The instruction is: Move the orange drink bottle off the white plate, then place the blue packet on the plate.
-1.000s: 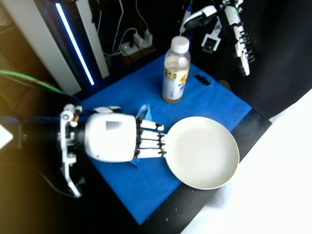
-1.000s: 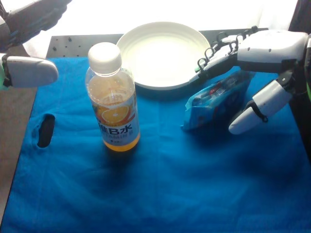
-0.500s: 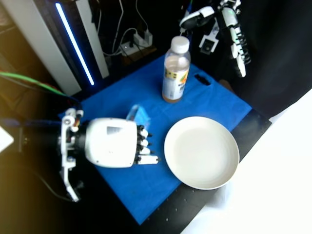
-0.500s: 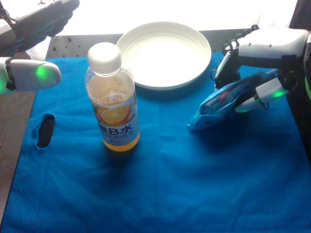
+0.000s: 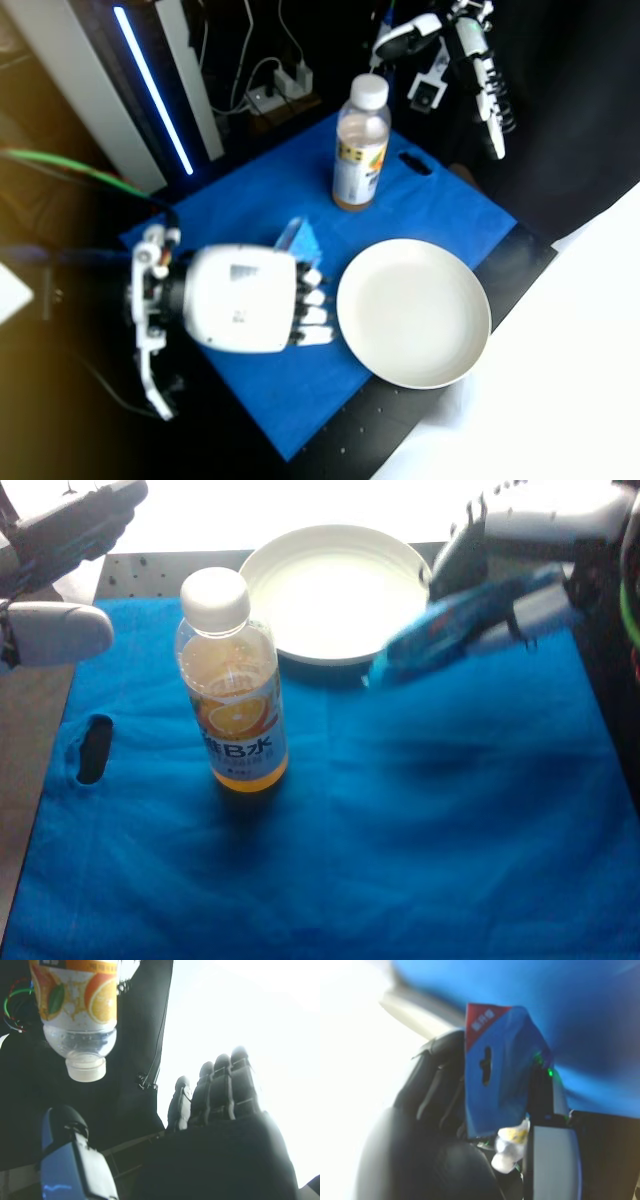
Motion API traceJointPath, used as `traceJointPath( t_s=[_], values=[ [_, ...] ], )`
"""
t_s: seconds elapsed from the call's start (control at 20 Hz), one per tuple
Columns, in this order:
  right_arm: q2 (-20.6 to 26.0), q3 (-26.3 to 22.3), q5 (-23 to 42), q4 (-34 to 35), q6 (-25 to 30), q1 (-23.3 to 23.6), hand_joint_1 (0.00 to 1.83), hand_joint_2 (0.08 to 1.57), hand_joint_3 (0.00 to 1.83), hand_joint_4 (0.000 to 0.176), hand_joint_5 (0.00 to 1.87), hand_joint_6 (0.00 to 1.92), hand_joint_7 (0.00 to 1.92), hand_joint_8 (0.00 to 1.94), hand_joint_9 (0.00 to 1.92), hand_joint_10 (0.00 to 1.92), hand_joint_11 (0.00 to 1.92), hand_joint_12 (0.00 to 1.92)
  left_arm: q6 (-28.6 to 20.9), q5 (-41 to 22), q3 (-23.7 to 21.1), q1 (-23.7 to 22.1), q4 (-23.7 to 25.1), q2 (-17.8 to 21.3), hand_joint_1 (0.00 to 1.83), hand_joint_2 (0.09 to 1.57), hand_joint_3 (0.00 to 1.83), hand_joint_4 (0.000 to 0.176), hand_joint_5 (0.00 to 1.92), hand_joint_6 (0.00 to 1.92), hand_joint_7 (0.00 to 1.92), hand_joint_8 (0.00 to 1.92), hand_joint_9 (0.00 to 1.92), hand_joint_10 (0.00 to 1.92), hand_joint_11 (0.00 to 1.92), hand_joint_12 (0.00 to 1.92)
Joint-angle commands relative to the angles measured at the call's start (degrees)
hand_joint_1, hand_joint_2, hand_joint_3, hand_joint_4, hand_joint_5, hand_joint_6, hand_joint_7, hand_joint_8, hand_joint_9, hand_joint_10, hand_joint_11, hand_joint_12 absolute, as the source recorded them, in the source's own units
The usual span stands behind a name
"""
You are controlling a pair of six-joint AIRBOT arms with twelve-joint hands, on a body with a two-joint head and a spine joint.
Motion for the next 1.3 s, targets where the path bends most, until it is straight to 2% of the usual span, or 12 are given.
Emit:
traceJointPath(
  t_s=[0.0,0.1,0.15,0.2,0.25,0.3,0.45,0.65,0.8,0.95,1.05,1.25],
  values=[
    [0.2,-0.4,4.5,3.1,-0.6,1.4,1.27,1.12,0.00,0.000,1.04,0.62,0.97,1.25,0.93,1.34,0.75,1.69,-0.3,-6.9,0.0,-0.3,-3.0,0.5,0.35,0.73,0.00,0.176,0.00,0.00,0.00,0.00,0.00,0.00,0.00,0.00],
    [0.3,-0.4,4.5,3.0,-1.8,3.9,1.28,1.05,0.00,0.000,1.24,0.32,1.08,1.05,0.94,1.08,0.23,1.26,-0.3,-6.9,0.0,-0.2,-3.0,0.5,0.34,0.73,0.00,0.176,0.00,0.00,0.00,0.00,0.00,0.00,0.00,0.00],
    [0.1,0.1,4.4,3.0,-2.1,5.2,1.29,1.05,0.00,0.000,1.21,0.35,1.10,1.02,0.92,1.04,0.19,1.33,-0.3,-6.9,0.0,-0.2,-3.0,0.5,0.34,0.72,0.00,0.176,0.00,0.00,0.00,0.00,0.00,0.00,0.00,0.00],
    [-0.5,0.8,4.4,3.0,-2.1,6.0,1.28,1.08,0.00,0.000,1.11,0.55,1.04,1.11,0.91,1.11,0.56,1.54,-0.3,-6.9,-0.1,-0.2,-3.0,0.5,0.32,0.72,0.00,0.176,0.00,0.00,0.00,0.00,0.00,0.00,0.00,0.00],
    [-1.3,1.7,4.4,3.0,-2.1,6.8,1.25,1.09,0.00,0.000,1.03,0.79,1.05,1.00,0.94,0.92,0.74,1.28,-0.3,-6.9,-0.1,-0.2,-2.9,0.5,0.33,0.71,0.00,0.176,0.00,0.00,0.00,0.00,0.00,0.00,0.00,0.00],
    [-2.4,3.1,4.4,3.0,-2.1,7.8,1.36,1.09,0.00,0.000,0.99,0.85,1.08,0.81,0.96,1.12,0.77,1.14,-0.3,-7.0,-0.1,-0.1,-2.8,0.5,0.33,0.72,0.00,0.176,0.00,0.00,0.00,0.00,0.00,0.00,0.00,0.00],
    [-6.2,7.0,3.9,3.0,-2.1,9.1,1.27,1.03,0.00,0.000,1.12,0.67,1.25,0.62,1.15,0.86,1.02,1.22,-0.3,-7.4,-0.2,-0.1,-2.5,0.5,0.35,0.70,0.00,0.176,0.00,0.00,0.00,0.00,0.00,0.00,0.00,0.00],
    [-11.2,11.9,2.3,3.0,-2.1,9.3,1.28,1.02,0.00,0.000,1.17,0.57,1.27,0.60,1.21,1.00,1.07,1.37,-0.3,-7.6,0.0,-0.5,-1.8,0.1,0.33,0.74,0.01,0.176,0.00,0.00,0.00,0.00,0.00,0.00,0.00,0.00],
    [-14.8,16.7,0.9,3.0,-2.1,9.3,1.27,1.12,0.00,0.000,0.99,0.71,0.99,1.21,0.98,1.14,0.87,1.46,-0.5,-7.9,0.6,-2.4,-0.9,-0.9,0.32,0.74,0.01,0.176,0.00,0.00,0.00,0.00,0.00,0.00,0.00,0.00],
    [-17.3,20.1,0.2,3.0,-2.1,9.2,1.38,1.06,0.00,0.000,1.10,0.55,1.05,0.82,1.06,1.16,0.81,1.25,-0.5,-8.4,0.9,-4.0,0.0,-1.6,0.31,0.79,0.03,0.176,0.00,0.00,0.00,0.00,0.00,0.00,0.00,0.00],
    [-17.8,21.2,-1.0,3.0,-2.1,9.2,1.24,1.10,0.01,0.000,1.01,0.79,1.01,1.06,0.96,0.80,0.62,1.36,-0.5,-8.5,0.9,-4.8,0.6,-2.0,0.28,0.83,0.01,0.176,0.00,0.00,0.00,0.00,0.00,0.00,0.00,0.00],
    [-20.1,24.5,-2.8,3.0,-1.6,9.1,1.23,1.14,0.00,0.000,0.99,0.81,0.92,1.25,0.76,1.05,0.43,1.62,-1.1,-8.3,1.4,-6.2,1.7,-2.8,0.31,0.81,0.00,0.176,0.00,0.00,0.00,0.00,0.00,0.00,0.00,0.00]
  ],
)
